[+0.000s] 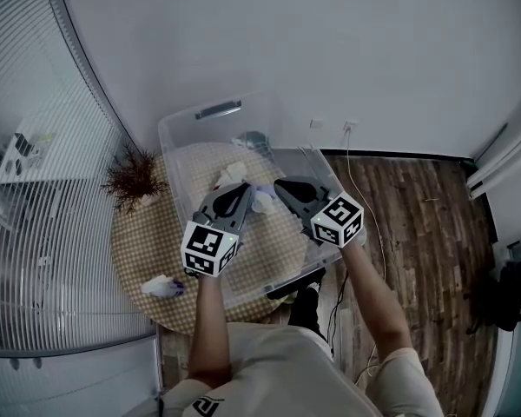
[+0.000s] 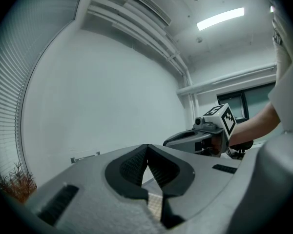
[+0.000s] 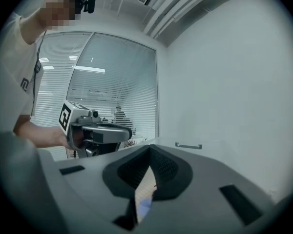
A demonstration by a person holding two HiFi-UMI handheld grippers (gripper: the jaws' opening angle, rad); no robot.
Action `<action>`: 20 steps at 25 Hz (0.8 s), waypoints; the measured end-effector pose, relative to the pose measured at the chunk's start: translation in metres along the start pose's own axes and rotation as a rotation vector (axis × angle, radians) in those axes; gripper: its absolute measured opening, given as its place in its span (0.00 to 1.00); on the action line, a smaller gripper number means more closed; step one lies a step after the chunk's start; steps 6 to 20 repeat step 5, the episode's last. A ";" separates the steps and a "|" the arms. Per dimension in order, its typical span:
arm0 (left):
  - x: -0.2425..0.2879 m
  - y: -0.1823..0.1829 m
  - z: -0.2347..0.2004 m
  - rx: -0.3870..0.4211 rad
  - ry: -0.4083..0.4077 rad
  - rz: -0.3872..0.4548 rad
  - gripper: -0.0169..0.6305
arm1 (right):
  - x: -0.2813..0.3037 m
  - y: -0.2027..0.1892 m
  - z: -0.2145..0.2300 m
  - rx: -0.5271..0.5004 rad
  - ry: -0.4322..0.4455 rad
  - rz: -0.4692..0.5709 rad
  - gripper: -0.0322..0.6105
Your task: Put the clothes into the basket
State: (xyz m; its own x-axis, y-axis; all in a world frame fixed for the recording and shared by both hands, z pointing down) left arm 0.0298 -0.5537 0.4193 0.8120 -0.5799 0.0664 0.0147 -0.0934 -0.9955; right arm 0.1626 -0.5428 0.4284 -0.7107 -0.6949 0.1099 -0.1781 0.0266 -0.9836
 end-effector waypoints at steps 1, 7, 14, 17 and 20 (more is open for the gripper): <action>0.001 0.000 0.000 0.001 0.001 -0.001 0.04 | 0.000 0.000 0.000 0.000 -0.001 0.001 0.08; 0.003 0.002 0.003 0.002 0.000 -0.004 0.04 | -0.002 0.003 0.001 0.007 -0.006 0.014 0.08; 0.003 0.002 0.003 0.002 0.000 -0.004 0.04 | -0.002 0.003 0.001 0.007 -0.006 0.014 0.08; 0.003 0.002 0.003 0.002 0.000 -0.004 0.04 | -0.002 0.003 0.001 0.007 -0.006 0.014 0.08; 0.003 0.002 0.003 0.002 0.000 -0.004 0.04 | -0.002 0.003 0.001 0.007 -0.006 0.014 0.08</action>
Point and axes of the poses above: the fingertips, and each gripper's own axes: x forward along the fingers, z to its right, y out of its top, the point moved 5 cm from there along -x, backward along the fingers, and after that the axes turned 8 degrees about -x, right-handed, at the moved point
